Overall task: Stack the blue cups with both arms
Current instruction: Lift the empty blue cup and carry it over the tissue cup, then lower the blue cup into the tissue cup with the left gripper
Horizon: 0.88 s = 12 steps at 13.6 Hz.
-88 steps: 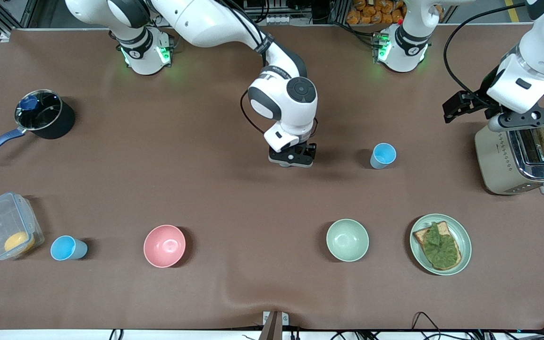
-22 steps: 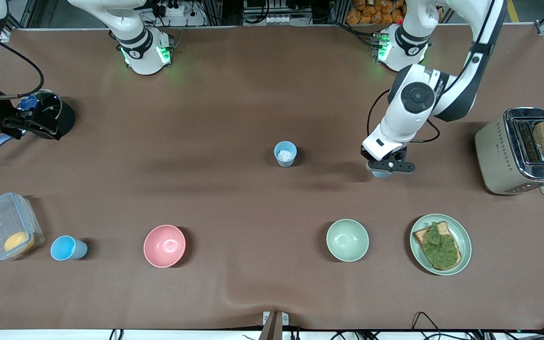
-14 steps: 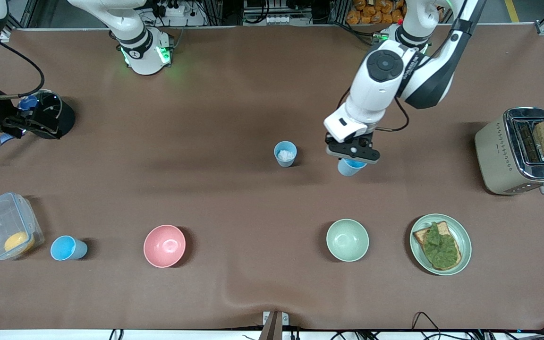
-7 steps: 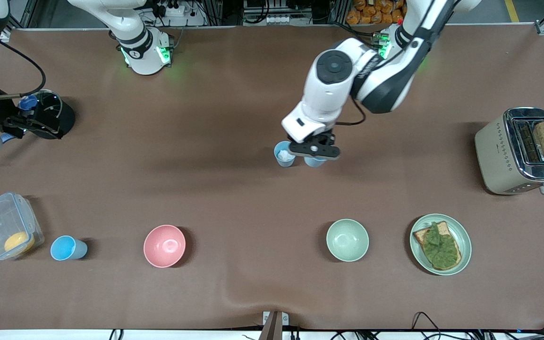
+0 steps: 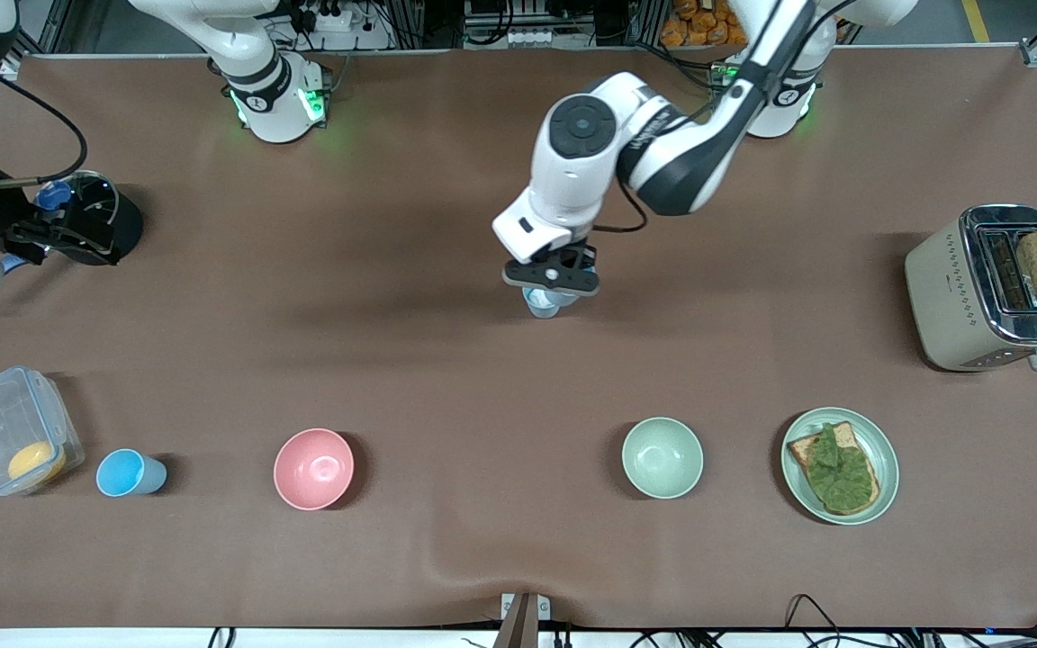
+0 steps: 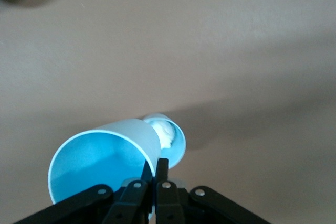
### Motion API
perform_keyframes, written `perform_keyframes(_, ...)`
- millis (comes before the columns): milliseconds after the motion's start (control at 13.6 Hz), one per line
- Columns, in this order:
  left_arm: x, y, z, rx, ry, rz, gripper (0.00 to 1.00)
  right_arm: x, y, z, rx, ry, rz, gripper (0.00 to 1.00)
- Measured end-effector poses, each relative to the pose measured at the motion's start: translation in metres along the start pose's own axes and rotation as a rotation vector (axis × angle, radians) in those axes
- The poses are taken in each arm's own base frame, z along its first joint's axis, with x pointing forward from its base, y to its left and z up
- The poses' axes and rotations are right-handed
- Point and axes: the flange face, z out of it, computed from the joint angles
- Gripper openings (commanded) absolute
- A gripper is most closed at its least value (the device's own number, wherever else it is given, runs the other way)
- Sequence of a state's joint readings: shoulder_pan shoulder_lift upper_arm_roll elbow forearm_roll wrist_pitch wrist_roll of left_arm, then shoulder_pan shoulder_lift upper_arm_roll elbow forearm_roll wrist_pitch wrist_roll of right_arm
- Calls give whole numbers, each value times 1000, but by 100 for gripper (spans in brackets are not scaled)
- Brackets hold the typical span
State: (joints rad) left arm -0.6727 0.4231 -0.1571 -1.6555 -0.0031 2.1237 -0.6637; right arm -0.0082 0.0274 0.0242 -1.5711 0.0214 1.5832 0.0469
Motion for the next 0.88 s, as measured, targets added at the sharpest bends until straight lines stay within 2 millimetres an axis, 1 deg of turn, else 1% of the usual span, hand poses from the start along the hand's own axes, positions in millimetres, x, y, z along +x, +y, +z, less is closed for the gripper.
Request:
perform_keyframes(220,-8,11,19,14,-23,11,0,0,0,-1,0,2,-2,100)
perform_keyframes(513,-11,13,28,24,-35,7,0,1,-4,-1,0,7,-9,100)
perform_keyframes(660,-17,19,34,29,-43,12,0,1,-8,-2,1,9,-17,100)
perform_keyframes(880,-26,29,48,40,-60,9,0,1,-10,-2,1,9,-20,100)
